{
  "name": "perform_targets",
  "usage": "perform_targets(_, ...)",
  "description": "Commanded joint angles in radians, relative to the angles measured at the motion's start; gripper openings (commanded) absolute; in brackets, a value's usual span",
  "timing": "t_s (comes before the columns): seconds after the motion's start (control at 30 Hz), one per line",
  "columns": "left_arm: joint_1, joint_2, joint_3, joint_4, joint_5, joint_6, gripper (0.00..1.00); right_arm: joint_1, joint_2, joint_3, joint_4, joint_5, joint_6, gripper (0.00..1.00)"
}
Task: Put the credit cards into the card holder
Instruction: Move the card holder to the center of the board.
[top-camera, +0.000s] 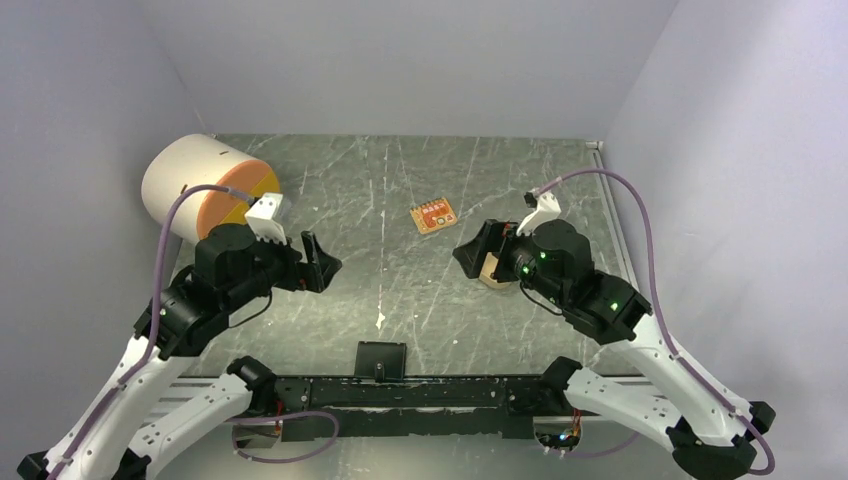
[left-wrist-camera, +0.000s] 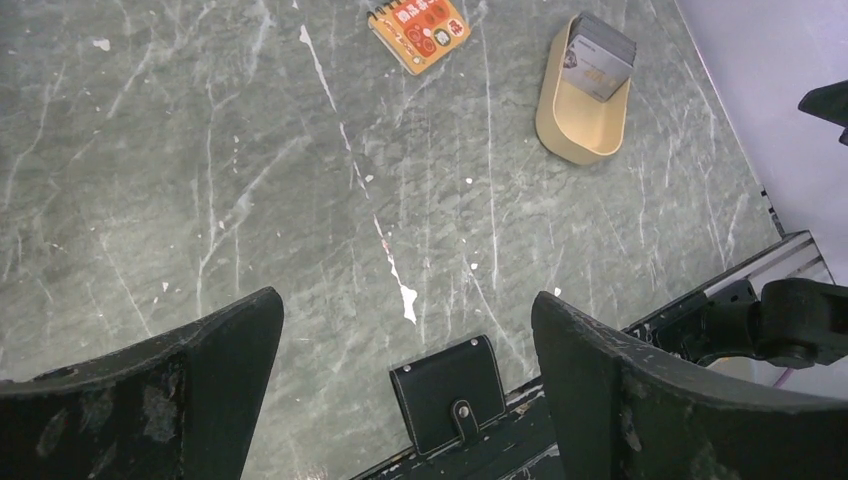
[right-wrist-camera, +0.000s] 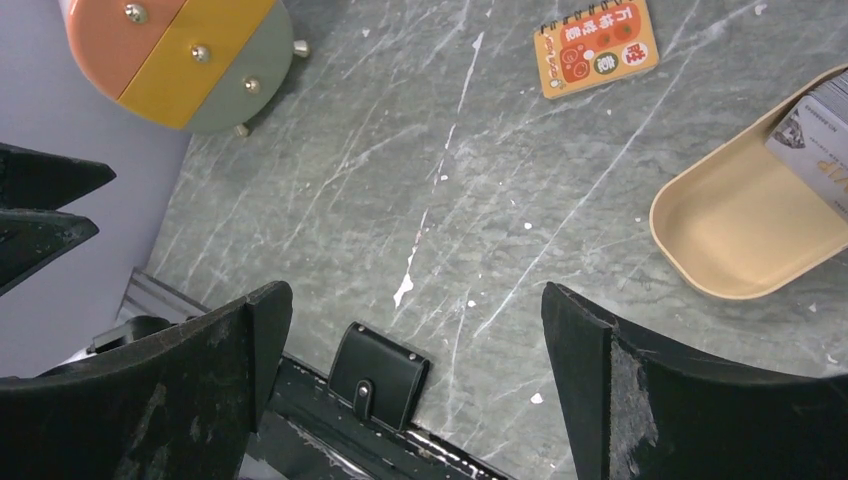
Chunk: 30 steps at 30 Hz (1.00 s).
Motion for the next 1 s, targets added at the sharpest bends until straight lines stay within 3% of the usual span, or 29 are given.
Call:
perform_targets(0.0,-0.003,0.028,0.001,0.008,0.037,0.001,0.97,-0.005,-0.038,-0.027,0.015,0.019,0.035,1.00)
perform_targets(0.17,-0.003,0.086,-0.003,-0.025,-0.041,-0.012,0.98,-0.004,-0.071,-0.066,0.014,0.039,0.046,1.00)
perform_targets(0.37,-0.004,0.181,-0.034,-0.043,0.074,-0.046,0.92,-0.005,-0.078,-0.058,-0.003,0.047,0.050,1.00)
perform_targets(0.5,-0.022,0.240,-0.108,-0.027,0.207,-0.087,0.80,-0.005,-0.064,-0.049,-0.003,0.053,0.043,1.00)
perform_targets(0.63,-0.130,0.269,-0.172,0.000,0.193,-0.169,0.74,-0.004,-0.066,-0.072,0.018,0.049,0.036,1.00)
perform_targets(0.87,-0.331,0.381,-0.270,0.056,0.136,-0.324,0.76,-0.004,-0.071,-0.077,0.016,0.052,0.022,1.00)
perform_targets(0.97,-0.365,0.417,-0.342,0.110,0.140,-0.379,0.76,-0.004,-0.088,-0.092,0.017,0.056,0.010,1.00)
